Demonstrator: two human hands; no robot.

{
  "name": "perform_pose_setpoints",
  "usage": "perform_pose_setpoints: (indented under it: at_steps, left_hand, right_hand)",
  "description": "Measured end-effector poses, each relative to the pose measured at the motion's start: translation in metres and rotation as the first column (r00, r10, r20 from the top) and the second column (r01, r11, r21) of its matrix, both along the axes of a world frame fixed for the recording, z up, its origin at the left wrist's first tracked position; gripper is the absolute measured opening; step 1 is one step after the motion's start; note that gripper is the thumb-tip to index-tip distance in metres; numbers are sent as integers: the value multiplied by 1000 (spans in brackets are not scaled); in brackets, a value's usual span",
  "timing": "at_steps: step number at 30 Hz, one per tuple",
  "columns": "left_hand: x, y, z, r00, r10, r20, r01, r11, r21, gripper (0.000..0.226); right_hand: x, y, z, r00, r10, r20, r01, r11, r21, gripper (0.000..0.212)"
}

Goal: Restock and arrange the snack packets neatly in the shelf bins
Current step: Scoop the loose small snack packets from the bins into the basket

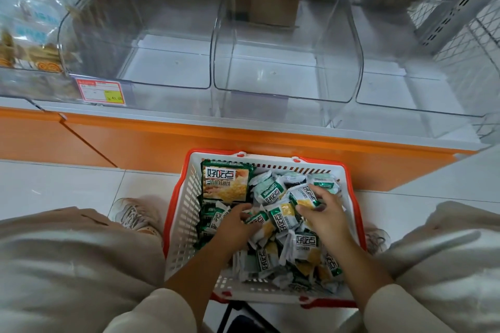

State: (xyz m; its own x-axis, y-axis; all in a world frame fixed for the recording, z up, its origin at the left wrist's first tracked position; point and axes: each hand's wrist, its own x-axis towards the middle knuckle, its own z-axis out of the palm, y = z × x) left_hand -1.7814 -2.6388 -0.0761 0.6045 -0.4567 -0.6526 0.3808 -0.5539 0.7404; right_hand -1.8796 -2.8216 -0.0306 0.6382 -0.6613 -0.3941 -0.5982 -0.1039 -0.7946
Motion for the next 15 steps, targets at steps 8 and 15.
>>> perform_pose_setpoints:
  at_steps: [8,15]
  left_hand:
    - [1,-5,11,846,236,-478,-326,939,-113,25]
    - [1,-19,34,935,274,-226,-303,947,-105,44]
  right_hand:
    - [1,-2,6,982,163,-96,-139,967,214,72]
    - [7,4,20,979,201,-39,-194,971,142,68]
